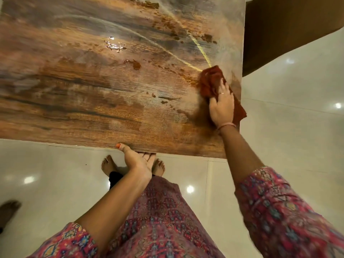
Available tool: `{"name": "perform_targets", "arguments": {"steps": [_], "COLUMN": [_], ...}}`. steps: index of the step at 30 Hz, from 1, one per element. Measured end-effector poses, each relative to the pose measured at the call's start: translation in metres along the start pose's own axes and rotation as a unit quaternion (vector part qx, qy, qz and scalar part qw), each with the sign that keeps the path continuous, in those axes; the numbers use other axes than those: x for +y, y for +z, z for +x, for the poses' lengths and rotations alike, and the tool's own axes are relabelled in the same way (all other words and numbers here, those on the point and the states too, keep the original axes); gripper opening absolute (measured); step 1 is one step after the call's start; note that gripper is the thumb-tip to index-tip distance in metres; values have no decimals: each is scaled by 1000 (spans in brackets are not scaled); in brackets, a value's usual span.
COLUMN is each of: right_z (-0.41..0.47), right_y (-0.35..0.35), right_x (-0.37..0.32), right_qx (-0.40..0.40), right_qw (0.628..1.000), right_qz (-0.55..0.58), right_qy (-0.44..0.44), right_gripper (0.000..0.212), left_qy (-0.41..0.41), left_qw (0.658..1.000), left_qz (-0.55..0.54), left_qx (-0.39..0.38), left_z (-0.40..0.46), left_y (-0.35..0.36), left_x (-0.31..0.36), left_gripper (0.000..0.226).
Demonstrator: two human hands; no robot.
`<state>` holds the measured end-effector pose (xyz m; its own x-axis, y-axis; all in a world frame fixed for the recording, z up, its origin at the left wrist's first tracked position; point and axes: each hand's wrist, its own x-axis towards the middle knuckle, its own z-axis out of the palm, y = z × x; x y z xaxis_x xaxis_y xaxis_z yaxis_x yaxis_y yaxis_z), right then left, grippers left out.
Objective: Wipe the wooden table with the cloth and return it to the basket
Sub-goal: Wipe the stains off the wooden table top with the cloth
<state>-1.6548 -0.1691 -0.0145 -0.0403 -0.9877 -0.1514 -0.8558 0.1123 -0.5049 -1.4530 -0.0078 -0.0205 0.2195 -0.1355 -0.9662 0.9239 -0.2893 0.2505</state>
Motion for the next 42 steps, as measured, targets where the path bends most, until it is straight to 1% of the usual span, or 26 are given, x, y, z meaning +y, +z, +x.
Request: {"name": "perform_targets", "arguments": {"steps": [1, 2, 3, 5, 7, 8, 9, 10, 11, 14, 16, 17, 18, 19, 22, 23, 25, 27, 29, 31, 33, 34, 35, 38, 40, 42], "right_z": [-9, -27, -53, -110, -137, -131, -116, -96, -75, 0, 21, 17, 4, -19, -105, -122, -118, -84, -37, 1, -2, -19, -46, -128, -119, -75], "right_y": [12, 26, 40, 63, 69, 64, 56, 47, 38, 5, 1, 7, 17, 27, 46, 45, 32, 20, 15, 17, 30, 37, 42, 44, 32, 27], "right_x": [-12, -24, -35, -50, -49, -42, -35, -28, -22, -3, -6, -13, -21, -27, -32, -26, -12, -8, -16, -30, -44, -47, -49, -35, -22, -26], "right_qx": [3, -14, -50, -150, -221, -239, -243, -233, -212, -95, -39, -30, -28, -34, -102, -121, -152, -159, -121, -77, -64, -79, -109, -208, -210, -173], "right_qw": [1000, 999, 995, 966, 933, 920, 913, 915, 928, 984, 997, 998, 997, 995, 975, 967, 952, 952, 966, 985, 994, 993, 987, 950, 938, 951], "right_qz": [-17, -27, -27, -31, -42, -36, -35, -41, -49, -33, -29, -44, -63, -78, -96, -102, -103, -85, -74, -53, -37, -23, -8, 2, -5, -15], "right_qy": [2, -23, -76, -208, -282, -307, -326, -326, -304, -147, -59, -39, -37, -60, -171, -200, -245, -246, -214, -143, -81, -88, -122, -234, -277, -254], "right_gripper": [66, 70, 74, 75, 72, 72, 74, 76, 77, 69, 66, 67, 68, 70, 72, 71, 72, 73, 70, 63, 62, 64, 67, 72, 72, 72], "left_qy": [8, 16, 24, 36, 41, 34, 24, 12, 1, -13, -9, -8, -8, -9, -8, -8, -7, -4, -8, -9, -8, -7, -6, -11, -12, -10], "left_qw": [1000, 1000, 1000, 999, 998, 999, 1000, 1000, 999, 999, 1000, 1000, 1000, 1000, 1000, 999, 999, 999, 999, 999, 999, 999, 999, 998, 998, 998], "left_qz": [-2, -1, 1, 19, 19, 15, 13, 10, 2, -14, -20, -20, -18, -15, -12, -16, -18, -13, -14, -20, -21, -19, -19, -23, -25, -19], "left_qx": [7, 10, 9, 20, 52, 38, 6, -21, -32, -31, -20, -18, -17, -20, -28, -28, -30, -36, -36, -28, -23, -27, -33, -50, -59, -65], "left_z": [-1, -2, -1, -1, -3, -3, -3, 0, 0, -1, -3, -4, -3, -2, 1, 3, 2, 2, 2, 2, 2, 1, 0, 0, -1, -3], "left_y": [1, 1, 3, 6, 7, 6, 5, 3, 1, 1, 1, 1, 1, 1, 3, 3, 2, 2, 1, 0, 0, 0, 1, 1, 0, -2], "left_x": [0, 0, -1, -2, -3, -4, -4, -4, -3, -1, -1, 0, 0, 0, 0, 0, -1, -1, 1, 1, 2, 2, 2, 2, 1, 3], "left_gripper": [82, 79, 76, 64, 56, 59, 64, 71, 76, 81, 80, 80, 80, 80, 82, 82, 84, 84, 85, 85, 84, 84, 84, 82, 83, 82]}}
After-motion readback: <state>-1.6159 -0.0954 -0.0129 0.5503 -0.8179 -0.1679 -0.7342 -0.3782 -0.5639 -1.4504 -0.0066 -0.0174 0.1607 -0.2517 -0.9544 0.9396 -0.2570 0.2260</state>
